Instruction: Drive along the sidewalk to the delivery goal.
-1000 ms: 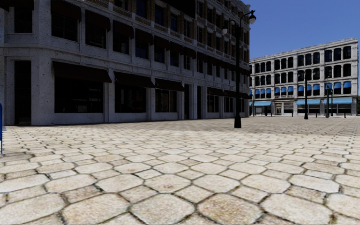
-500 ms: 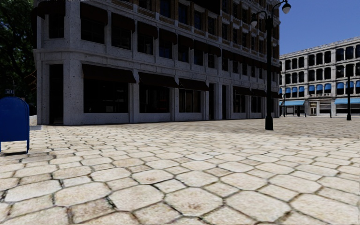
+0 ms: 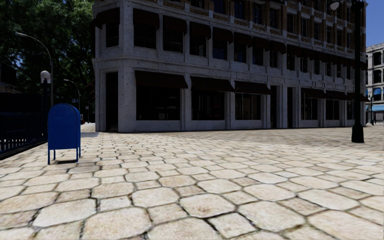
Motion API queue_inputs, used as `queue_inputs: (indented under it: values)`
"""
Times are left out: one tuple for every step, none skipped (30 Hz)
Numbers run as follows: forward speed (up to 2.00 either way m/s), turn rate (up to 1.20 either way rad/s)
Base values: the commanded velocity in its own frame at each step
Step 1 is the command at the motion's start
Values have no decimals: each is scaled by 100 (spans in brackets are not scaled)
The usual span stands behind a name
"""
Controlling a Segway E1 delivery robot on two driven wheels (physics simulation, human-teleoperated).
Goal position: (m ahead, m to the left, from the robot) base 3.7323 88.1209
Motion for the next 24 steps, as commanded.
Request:
queue_inputs:
  values:
    - [95, 65]
    - [95, 66]
    - [95, 66]
    - [95, 66]
    - [95, 66]
    - [95, 66]
    - [95, 66]
    - [95, 67]
    - [95, 69]
    - [95, 70]
    - [93, 74]
    - [93, 74]
    - [92, 79]
    - [91, 81]
    - [91, 81]
    - [91, 81]
    - [91, 81]
    - [91, 81]
    - [91, 81]
    - [91, 81]
    - [91, 81]
    - [91, 81]
    - [91, 81]
    - [91, 81]
